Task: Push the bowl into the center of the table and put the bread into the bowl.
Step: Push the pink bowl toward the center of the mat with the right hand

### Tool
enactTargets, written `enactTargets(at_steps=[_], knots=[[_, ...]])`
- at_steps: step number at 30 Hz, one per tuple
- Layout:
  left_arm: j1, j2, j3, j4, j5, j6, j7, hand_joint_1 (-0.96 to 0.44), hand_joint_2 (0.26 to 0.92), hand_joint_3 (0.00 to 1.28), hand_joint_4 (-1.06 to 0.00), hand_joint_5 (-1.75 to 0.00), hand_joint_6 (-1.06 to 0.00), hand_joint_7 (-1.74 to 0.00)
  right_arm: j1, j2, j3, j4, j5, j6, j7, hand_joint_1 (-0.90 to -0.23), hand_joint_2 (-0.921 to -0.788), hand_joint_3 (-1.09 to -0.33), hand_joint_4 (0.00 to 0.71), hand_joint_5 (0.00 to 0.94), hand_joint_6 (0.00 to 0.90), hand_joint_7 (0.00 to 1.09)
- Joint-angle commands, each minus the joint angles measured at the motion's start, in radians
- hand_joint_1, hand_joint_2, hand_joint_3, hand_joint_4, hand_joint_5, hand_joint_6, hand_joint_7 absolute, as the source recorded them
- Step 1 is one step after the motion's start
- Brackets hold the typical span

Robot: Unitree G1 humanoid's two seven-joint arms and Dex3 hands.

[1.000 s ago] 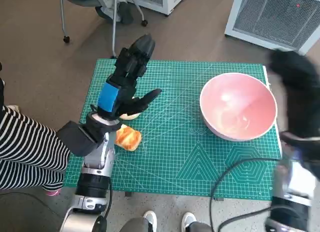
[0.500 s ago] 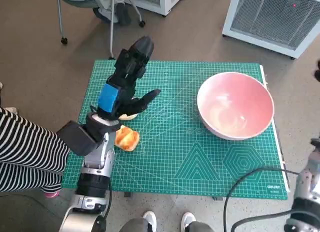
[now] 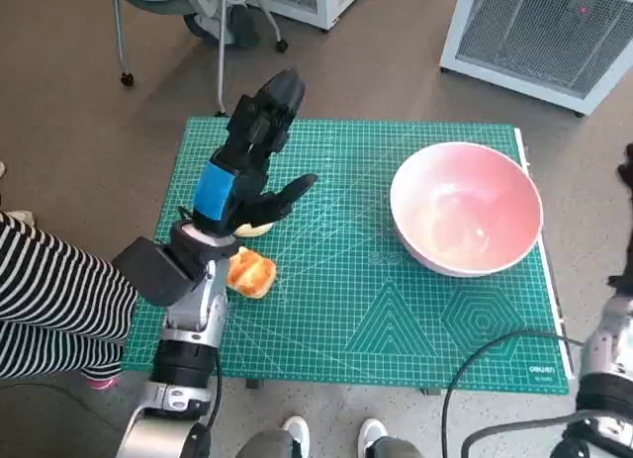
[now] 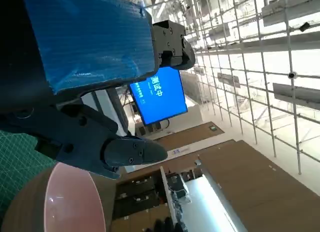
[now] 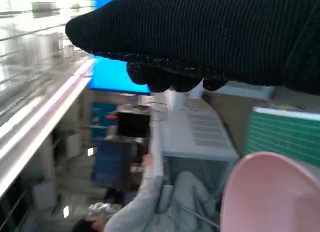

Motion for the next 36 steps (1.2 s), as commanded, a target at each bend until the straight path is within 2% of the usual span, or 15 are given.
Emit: enactTargets(at_steps=[1,6,13,16,23,36], knots=[[-0.016,0.011,0.005,0.0,-0.006,-0.01,-0.009,-0.45,0.921,0.36,-0.13,-0.01,0.0,-0.45,-0.025,0.001,-0.007,0.112,0.008,0.045,-0.002,-0.645,-0.921,-0.867,0.102,0.002,0.011,0.35],[-0.013,0.016,0.008,-0.001,-0.01,-0.013,-0.015,-0.45,0.921,0.35,-0.13,-0.01,0.0,-0.45,-0.054,0.013,-0.005,0.179,0.008,0.075,0.0,-0.647,-0.921,-0.86,0.104,0.002,0.016,0.35],[-0.01,0.027,0.015,0.008,-0.015,-0.017,-0.023,-0.44,0.921,0.35,-0.13,-0.01,0.0,-0.45,-0.081,0.055,0.003,0.22,0.007,0.108,-0.014,-0.612,-0.921,-0.856,0.113,0.005,0.049,0.34],[-0.009,0.03,0.018,0.009,-0.019,-0.016,-0.028,-0.44,0.921,0.35,-0.13,-0.01,0.0,-0.45,-0.089,0.074,0.008,0.229,0.008,0.116,-0.015,-0.612,-0.921,-0.845,0.122,0.004,0.08,0.31],[-0.002,0.034,0.024,0.006,-0.027,-0.012,-0.04,-0.44,0.921,0.35,-0.13,-0.01,0.0,-0.44,-0.112,0.112,0.023,0.251,0.003,0.14,0.01,-0.626,-0.921,-0.826,0.125,0.002,0.082,0.27],[0.006,0.038,0.029,-0.004,-0.031,-0.007,-0.045,-0.45,0.921,0.35,-0.1,0.0,0.0,-0.43,-0.153,0.175,0.052,0.262,-0.006,0.146,0.033,-0.665,-0.921,-0.793,0.131,0.003,0.096,0.25]])
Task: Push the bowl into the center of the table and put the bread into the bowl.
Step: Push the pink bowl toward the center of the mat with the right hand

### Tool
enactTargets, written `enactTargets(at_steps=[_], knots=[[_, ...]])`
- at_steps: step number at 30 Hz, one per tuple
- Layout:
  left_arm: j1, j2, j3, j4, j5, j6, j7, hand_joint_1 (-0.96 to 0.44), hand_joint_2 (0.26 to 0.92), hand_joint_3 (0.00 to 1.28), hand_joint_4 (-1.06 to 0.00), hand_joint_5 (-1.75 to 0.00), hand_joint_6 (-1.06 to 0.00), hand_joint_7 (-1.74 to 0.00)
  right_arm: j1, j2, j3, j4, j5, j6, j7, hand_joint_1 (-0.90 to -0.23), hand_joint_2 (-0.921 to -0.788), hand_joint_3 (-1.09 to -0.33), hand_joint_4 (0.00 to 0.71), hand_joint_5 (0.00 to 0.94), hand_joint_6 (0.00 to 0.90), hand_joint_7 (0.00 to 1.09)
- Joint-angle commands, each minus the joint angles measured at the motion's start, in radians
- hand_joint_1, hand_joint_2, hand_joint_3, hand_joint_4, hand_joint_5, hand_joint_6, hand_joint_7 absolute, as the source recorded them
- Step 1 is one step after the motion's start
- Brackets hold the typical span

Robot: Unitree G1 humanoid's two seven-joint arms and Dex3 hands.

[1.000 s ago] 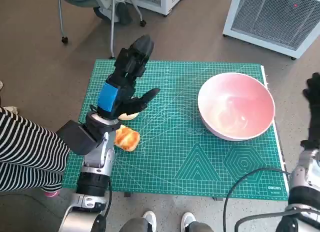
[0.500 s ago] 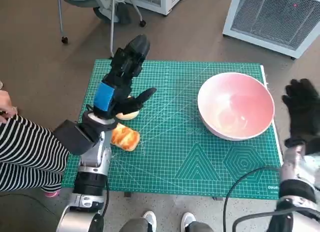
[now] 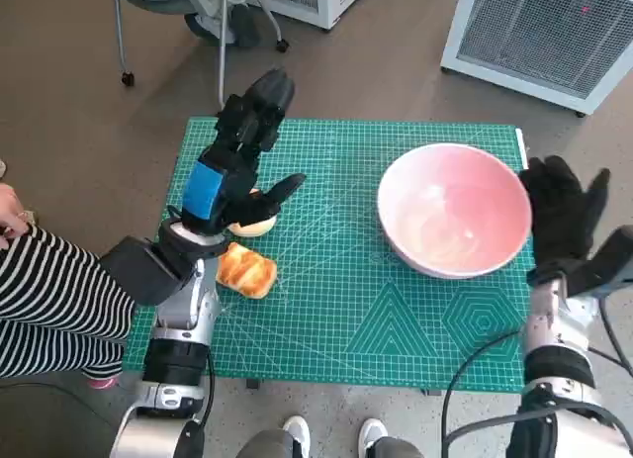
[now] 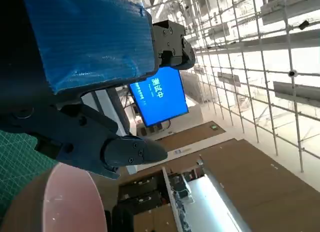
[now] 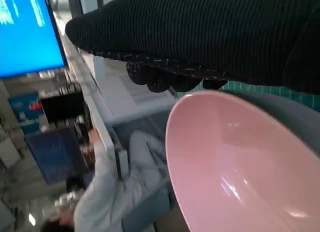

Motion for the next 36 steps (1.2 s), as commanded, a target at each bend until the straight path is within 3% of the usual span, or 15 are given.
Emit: enactTargets(at_steps=[1,18,30,36], knots=[[0.006,0.008,0.007,-0.007,-0.011,-0.005,-0.005,-0.45,0.921,0.35,-0.1,0.0,0.0,-0.43,-0.005,0.033,0.017,0.021,-0.019,0.018,0.011,-0.666,-0.921,-0.792,0.132,0.003,0.097,0.25],[0.016,0.009,0.012,-0.006,-0.004,-0.014,0.002,-0.46,0.921,0.34,-0.1,0.0,0.0,-0.41,-0.054,0.119,0.028,0.018,-0.002,0.029,0.024,-0.616,-0.921,-0.835,0.133,0.002,0.103,0.22],[0.019,0.005,0.009,-0.003,0.003,-0.021,0.01,-0.47,0.921,0.33,-0.11,0.0,0.0,-0.41,-0.089,0.168,0.029,0.022,-0.001,0.049,0.016,-0.651,-0.921,-0.833,0.113,0.0,0.097,0.2],[0.025,0.001,0.005,-0.014,0.006,-0.02,0.017,-0.47,0.921,0.33,-0.11,0.0,-0.01,-0.41,-0.095,0.173,0.031,0.02,-0.005,0.056,0.022,-0.655,-0.921,-0.83,0.101,0.0,0.089,0.19]])
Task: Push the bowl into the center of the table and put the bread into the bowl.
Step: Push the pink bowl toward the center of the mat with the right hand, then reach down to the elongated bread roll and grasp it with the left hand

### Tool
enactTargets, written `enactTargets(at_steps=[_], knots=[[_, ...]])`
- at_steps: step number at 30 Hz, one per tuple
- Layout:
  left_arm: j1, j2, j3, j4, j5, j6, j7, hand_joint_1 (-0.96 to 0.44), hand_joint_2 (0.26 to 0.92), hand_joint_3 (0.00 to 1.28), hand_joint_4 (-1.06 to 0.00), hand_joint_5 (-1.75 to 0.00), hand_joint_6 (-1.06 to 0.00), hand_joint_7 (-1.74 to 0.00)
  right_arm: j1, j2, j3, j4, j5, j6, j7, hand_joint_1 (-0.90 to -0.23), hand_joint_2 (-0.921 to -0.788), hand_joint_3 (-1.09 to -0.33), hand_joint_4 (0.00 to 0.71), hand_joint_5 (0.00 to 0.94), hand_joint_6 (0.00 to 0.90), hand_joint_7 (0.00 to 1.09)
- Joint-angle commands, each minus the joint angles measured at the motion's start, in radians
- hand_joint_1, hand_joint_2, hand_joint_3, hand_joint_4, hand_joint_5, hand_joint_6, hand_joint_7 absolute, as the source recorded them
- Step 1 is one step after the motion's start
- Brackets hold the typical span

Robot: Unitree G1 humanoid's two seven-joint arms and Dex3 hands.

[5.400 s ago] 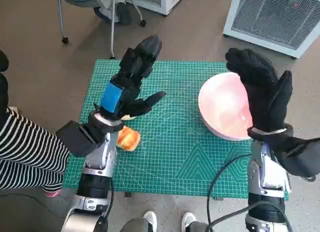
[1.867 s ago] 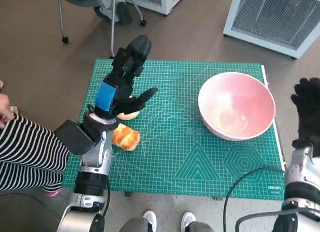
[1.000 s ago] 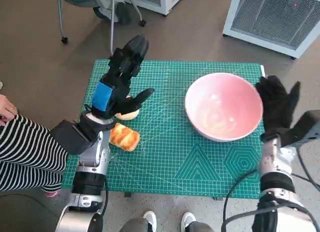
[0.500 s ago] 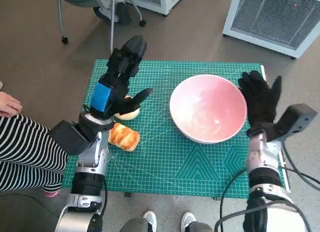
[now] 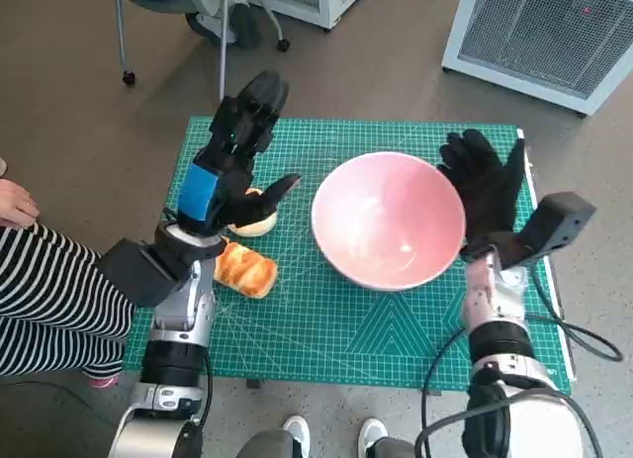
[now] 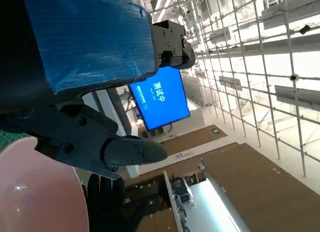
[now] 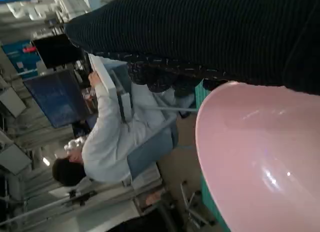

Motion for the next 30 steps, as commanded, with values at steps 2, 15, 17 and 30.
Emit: enactTargets(at_steps=[2,15,17,30], knots=[[0.016,-0.002,-0.002,-0.017,0.004,-0.013,0.008,-0.47,0.921,0.33,-0.11,0.0,-0.01,-0.41,0.003,0.002,0.006,0.011,-0.012,0.018,0.004,-0.653,-0.921,-0.831,0.101,0.0,0.088,0.19],[0.018,-0.003,0.0,-0.01,0.001,-0.014,0.006,-0.47,0.921,0.33,-0.1,0.0,-0.01,-0.4,0.043,-0.054,0.05,-0.109,-0.054,-0.107,0.032,-0.65,-0.921,-0.828,0.109,0.005,0.094,0.18],[0.016,-0.004,-0.002,-0.012,0.002,-0.012,0.007,-0.47,0.921,0.33,-0.1,0.0,-0.01,-0.4,0.055,-0.054,0.061,-0.143,-0.061,-0.133,0.032,-0.652,-0.921,-0.827,0.112,0.007,0.1,0.18],[-0.01,-0.026,-0.038,-0.089,0.001,0.041,0.008,-0.48,0.921,0.34,-0.1,0.0,0.0,-0.42,0.297,-0.019,0.208,-0.725,-0.062,-0.217,0.092,-0.715,-0.921,-0.709,0.149,0.014,0.155,0.23]])
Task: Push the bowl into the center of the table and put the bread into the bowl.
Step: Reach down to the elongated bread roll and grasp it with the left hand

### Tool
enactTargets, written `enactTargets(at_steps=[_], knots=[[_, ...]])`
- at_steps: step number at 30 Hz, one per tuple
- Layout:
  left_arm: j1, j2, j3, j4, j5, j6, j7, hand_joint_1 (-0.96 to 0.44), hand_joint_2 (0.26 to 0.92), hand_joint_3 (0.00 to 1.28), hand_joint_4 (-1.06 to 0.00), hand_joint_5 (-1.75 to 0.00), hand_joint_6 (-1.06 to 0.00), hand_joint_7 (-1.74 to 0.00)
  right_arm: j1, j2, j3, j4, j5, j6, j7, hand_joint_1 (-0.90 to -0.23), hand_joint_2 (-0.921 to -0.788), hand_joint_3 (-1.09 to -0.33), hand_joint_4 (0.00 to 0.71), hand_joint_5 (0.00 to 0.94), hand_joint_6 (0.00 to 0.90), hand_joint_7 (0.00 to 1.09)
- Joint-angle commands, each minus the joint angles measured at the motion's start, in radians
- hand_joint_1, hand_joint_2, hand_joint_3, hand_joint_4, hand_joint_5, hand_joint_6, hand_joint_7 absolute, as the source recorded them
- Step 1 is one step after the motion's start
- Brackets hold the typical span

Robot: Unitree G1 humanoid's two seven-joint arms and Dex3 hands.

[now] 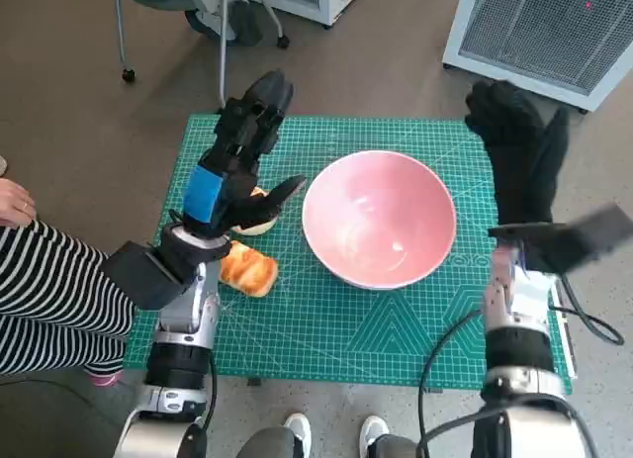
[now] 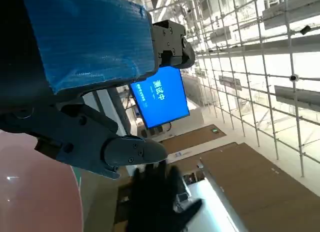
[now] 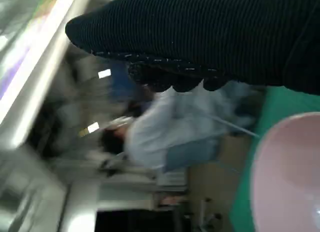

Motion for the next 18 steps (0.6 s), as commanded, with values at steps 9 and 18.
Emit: enactTargets(at_steps=[9,18], knots=[[-0.035,0.0,-0.031,-0.085,-0.029,0.046,-0.034,-0.5,0.921,0.3,-0.11,-0.01,0.0,-0.42,0.163,-0.004,0.103,-0.29,-0.002,0.062,0.053,-0.712,-0.921,-0.687,0.153,0.011,0.154,0.24],[-0.05,0.065,-0.006,-0.09,-0.079,0.051,-0.124,-0.47,0.904,0.27,-0.12,-0.01,0.0,-0.42,0.192,-0.014,0.125,-0.372,-0.02,0.107,0.033,-0.709,-0.921,-0.689,0.153,0.008,0.149,0.25]])
